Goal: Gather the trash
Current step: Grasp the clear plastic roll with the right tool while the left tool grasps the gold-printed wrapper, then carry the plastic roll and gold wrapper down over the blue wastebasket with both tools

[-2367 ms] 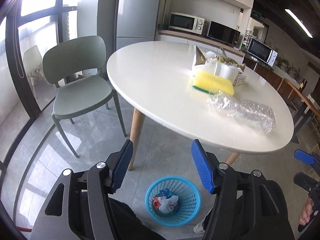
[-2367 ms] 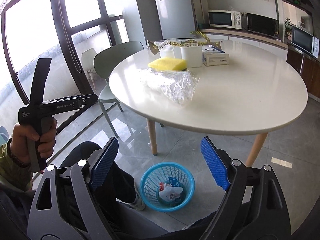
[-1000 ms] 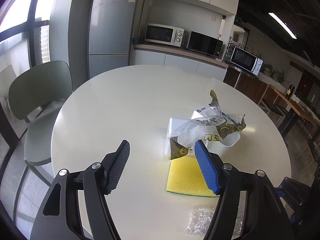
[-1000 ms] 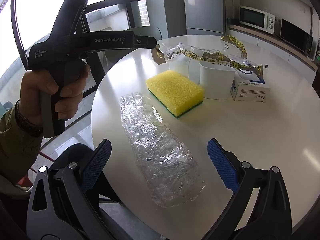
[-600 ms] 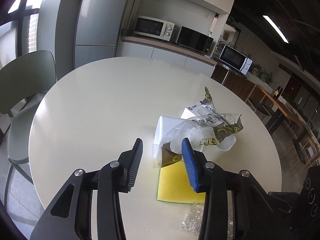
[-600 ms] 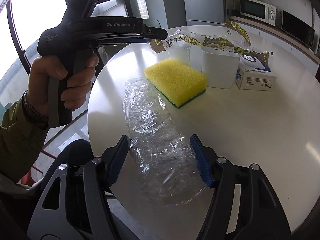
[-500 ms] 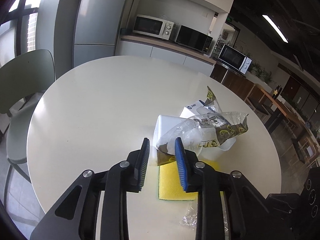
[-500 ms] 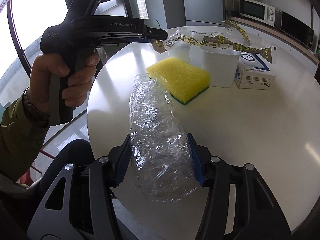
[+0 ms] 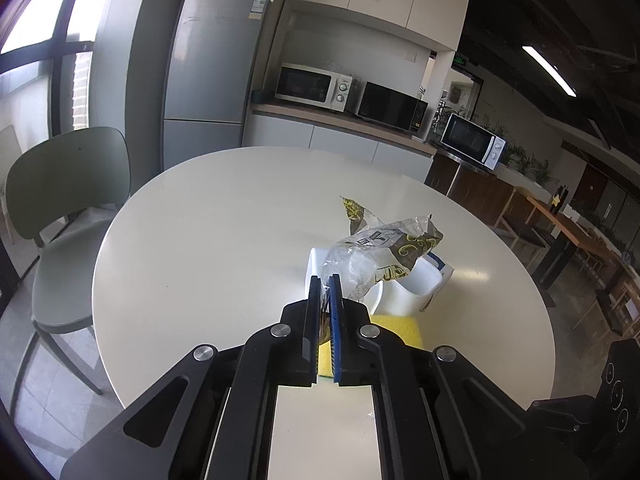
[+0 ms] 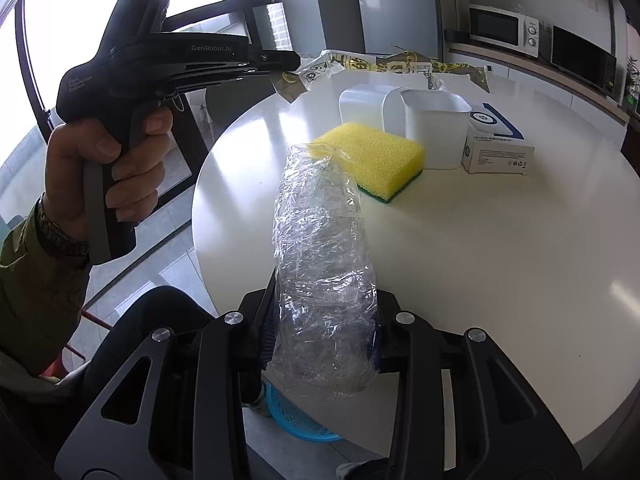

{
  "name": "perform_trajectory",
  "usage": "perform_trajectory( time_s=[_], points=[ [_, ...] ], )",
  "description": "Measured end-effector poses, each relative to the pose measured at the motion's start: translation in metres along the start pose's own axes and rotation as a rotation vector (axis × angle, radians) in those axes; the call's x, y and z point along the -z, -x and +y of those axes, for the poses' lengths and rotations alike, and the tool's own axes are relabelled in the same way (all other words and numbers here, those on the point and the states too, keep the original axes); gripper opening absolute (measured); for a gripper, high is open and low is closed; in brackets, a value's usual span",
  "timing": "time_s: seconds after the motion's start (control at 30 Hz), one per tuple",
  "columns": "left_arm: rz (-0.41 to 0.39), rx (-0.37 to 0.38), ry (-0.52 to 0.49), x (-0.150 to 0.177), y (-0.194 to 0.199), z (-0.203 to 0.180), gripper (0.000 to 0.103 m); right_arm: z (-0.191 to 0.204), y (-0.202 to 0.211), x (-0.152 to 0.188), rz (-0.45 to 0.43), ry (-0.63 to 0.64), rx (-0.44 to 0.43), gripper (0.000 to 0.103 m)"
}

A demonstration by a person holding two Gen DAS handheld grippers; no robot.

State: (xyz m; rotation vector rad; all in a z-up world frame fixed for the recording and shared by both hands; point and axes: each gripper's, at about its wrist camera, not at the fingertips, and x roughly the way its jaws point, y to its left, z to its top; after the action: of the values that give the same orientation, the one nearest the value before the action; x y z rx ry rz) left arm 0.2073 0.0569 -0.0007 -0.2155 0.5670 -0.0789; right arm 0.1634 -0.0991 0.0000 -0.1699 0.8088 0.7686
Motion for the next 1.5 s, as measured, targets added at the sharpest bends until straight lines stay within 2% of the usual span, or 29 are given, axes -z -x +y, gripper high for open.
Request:
perform_trajectory(
  time_s=[0.23, 0.4, 0.6, 0.67, 0.97, 1.13, 1.23, 1.37, 1.5],
  points=[
    [-0.049, -0.051, -0.032, 0.005, 0.035, -0.009, 0.003, -0.007, 0.022, 0.015, -0.041, -0.067, 0.024, 0.033],
    [-0.086, -0.075, -0.006, 0.006, 0.062, -0.004, 0.003, -0.007, 0.032, 0.025, -0.063, -0.107, 0.033, 0.032],
    [-0.084, -0.104, 0.006, 0.018, 0.093, 0.001, 0.003, -0.004, 0.048, 0.036, -0.094, -0.150, 0.055, 0.032],
    [-0.085, -0.128, -0.005, 0.025, 0.106, 0.002, 0.003, -0.005, 0.052, 0.040, -0.091, -0.177, 0.098, 0.032],
    [-0.040, -0.148, -0.029, 0.059, 0.141, 0.006, 0.003, 0.001, 0.074, 0.060, -0.112, -0.224, 0.115, 0.032],
    [-0.025, -0.125, -0.057, 0.074, 0.164, 0.001, 0.003, 0.010, 0.083, 0.072, -0.117, -0.228, 0.104, 0.032],
    [0.003, -0.095, -0.062, 0.075, 0.177, -0.001, 0.003, 0.013, 0.087, 0.081, -0.123, -0.252, 0.065, 0.032],
    [0.029, -0.126, -0.108, 0.084, 0.193, -0.004, 0.003, 0.021, 0.089, 0.095, -0.104, -0.270, 0.046, 0.032],
    [0.062, -0.129, -0.112, 0.097, 0.202, 0.001, 0.003, 0.025, 0.088, 0.111, -0.074, -0.298, 0.010, 0.032]
  ],
)
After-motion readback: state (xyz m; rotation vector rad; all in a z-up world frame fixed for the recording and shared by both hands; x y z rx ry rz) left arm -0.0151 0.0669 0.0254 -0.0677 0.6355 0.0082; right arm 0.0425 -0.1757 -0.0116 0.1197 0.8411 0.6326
